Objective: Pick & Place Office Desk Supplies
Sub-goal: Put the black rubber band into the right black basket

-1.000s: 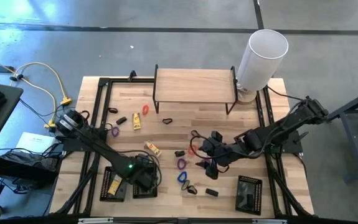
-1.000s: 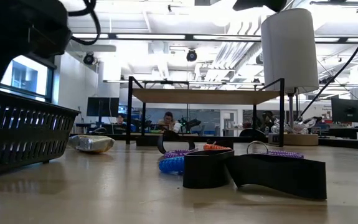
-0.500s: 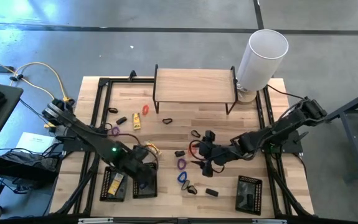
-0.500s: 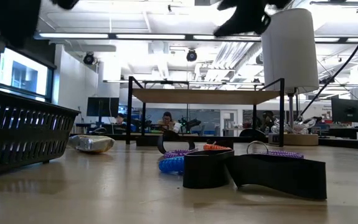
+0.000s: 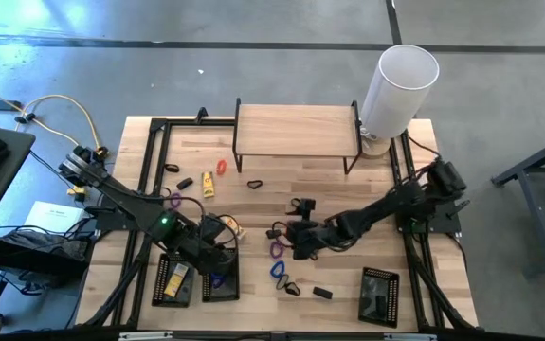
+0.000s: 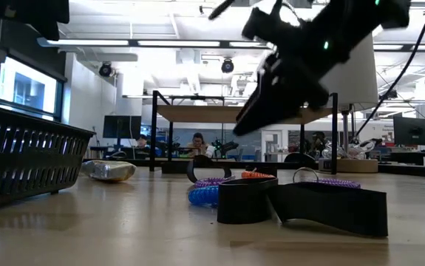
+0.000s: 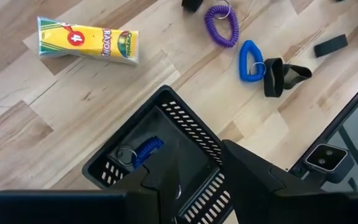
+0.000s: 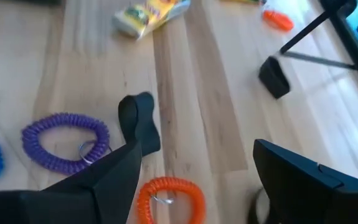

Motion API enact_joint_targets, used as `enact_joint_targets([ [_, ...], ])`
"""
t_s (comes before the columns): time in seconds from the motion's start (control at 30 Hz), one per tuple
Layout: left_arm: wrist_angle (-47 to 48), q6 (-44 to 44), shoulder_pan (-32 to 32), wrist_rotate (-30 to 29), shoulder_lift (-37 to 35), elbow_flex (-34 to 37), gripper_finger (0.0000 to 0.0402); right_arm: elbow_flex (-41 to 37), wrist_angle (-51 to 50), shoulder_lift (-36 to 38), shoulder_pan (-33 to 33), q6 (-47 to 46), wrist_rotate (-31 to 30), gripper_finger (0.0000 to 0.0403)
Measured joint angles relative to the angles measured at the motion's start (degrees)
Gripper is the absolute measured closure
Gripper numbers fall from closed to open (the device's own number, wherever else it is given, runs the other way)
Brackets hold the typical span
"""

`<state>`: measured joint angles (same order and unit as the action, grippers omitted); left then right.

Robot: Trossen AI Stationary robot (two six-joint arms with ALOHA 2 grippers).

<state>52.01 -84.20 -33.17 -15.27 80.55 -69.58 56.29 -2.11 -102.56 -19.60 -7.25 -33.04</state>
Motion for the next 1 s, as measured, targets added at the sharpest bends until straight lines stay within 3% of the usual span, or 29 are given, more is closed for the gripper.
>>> enact_joint_targets([
  [0.3, 0.0, 0.5, -0.4, 0.2, 0.0, 0.0, 0.0284, 0.0, 7.1, -6.6, 0.1, 4.6, 0.2, 0.0105],
  [0.63, 0.3, 1.5, -0.9, 0.2, 0.0, 0.0, 0.0284, 0.0, 14.4, -6.7, 0.2, 10.7, 0.8, 0.0105],
  [1.0, 0.3, 1.6, -0.9, 0.9, 0.0, 0.0, 0.0284, 0.0, 15.4, -8.3, 1.4, 12.0, 3.5, 0.0105],
])
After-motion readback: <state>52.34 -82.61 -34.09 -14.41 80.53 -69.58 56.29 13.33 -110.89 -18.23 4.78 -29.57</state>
